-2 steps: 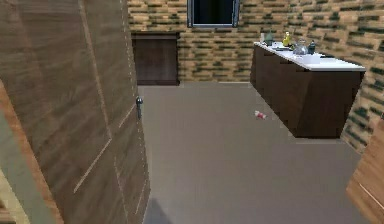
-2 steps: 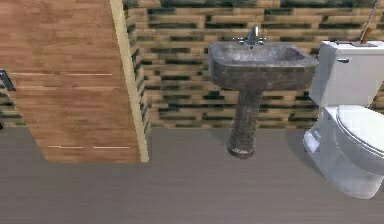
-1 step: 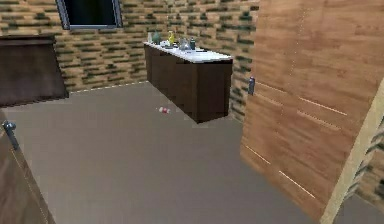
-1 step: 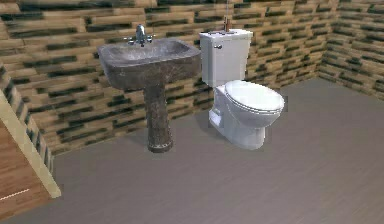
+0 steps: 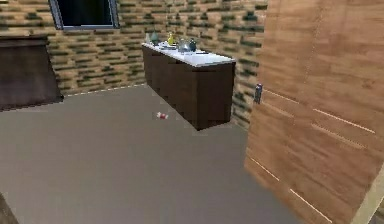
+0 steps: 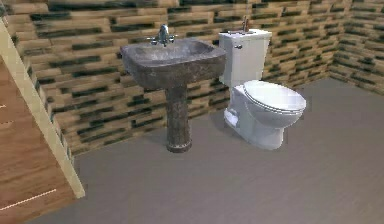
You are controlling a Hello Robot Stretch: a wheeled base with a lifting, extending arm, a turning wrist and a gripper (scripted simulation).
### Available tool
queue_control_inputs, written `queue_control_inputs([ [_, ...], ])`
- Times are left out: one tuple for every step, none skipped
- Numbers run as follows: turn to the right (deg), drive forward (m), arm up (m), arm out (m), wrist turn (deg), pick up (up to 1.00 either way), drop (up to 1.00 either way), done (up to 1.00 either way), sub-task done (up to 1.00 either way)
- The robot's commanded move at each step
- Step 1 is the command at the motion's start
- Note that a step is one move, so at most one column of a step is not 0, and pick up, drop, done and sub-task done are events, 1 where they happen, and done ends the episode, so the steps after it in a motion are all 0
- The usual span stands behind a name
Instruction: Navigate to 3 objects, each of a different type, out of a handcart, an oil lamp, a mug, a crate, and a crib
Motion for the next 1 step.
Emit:
queue_control_inputs([
  [-24.0, 0.00, 0.00, 0.00, 0.0, 0.00, 0.00, 0.00, 0.00],
])
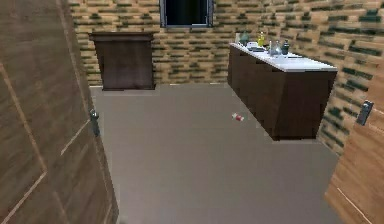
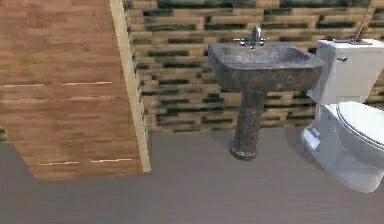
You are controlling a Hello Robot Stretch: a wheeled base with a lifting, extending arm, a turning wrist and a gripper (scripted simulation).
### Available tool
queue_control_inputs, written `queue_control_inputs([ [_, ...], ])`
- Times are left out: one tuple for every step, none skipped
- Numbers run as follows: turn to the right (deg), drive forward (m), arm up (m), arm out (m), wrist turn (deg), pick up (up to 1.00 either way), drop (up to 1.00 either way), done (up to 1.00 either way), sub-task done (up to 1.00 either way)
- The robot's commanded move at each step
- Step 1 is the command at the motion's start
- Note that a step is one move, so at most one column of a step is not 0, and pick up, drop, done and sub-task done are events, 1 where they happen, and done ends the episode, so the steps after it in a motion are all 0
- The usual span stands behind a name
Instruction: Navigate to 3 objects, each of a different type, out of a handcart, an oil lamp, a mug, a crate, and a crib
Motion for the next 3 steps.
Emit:
queue_control_inputs([
  [0.0, 1.00, 0.00, 0.00, 0.0, 0.00, 0.00, 0.00, 0.00],
  [-9.0, 0.00, 0.00, 0.00, 0.0, 0.00, 0.00, 0.00, 0.00],
  [0.0, 0.35, 0.00, 0.00, 0.0, 0.00, 0.00, 0.00, 0.00],
])
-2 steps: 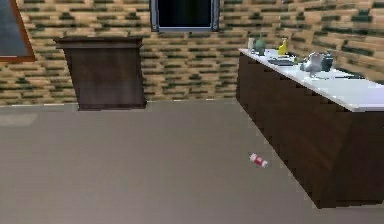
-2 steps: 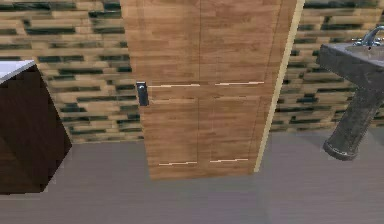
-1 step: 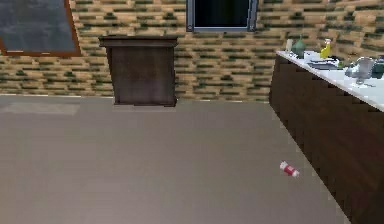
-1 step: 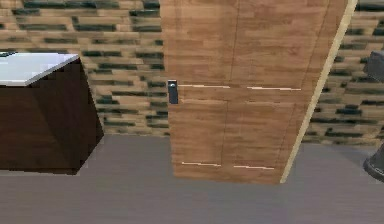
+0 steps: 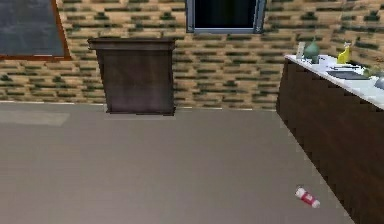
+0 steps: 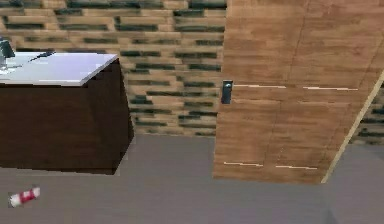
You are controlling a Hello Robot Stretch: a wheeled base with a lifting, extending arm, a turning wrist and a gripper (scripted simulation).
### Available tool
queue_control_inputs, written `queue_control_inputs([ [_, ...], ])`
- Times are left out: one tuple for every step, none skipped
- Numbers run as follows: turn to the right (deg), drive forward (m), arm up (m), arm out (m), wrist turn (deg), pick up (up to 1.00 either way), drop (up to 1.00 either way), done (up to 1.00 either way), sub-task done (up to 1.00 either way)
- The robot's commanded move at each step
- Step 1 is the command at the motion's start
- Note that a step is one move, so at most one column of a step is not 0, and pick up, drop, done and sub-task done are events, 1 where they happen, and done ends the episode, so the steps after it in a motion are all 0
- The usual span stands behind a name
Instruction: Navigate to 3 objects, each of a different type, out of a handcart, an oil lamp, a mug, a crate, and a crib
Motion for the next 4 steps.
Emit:
queue_control_inputs([
  [-36.0, 0.00, 0.00, 0.00, 0.0, 0.00, 0.00, 0.00, 0.00],
  [0.0, 0.50, 0.00, 0.00, 0.0, 0.00, 0.00, 0.00, 0.00],
  [-45.0, 0.00, 0.00, 0.00, 0.0, 0.00, 0.00, 0.00, 0.00],
  [-3.0, 0.00, 0.00, 0.00, 0.0, 0.00, 0.00, 0.00, 0.00],
])
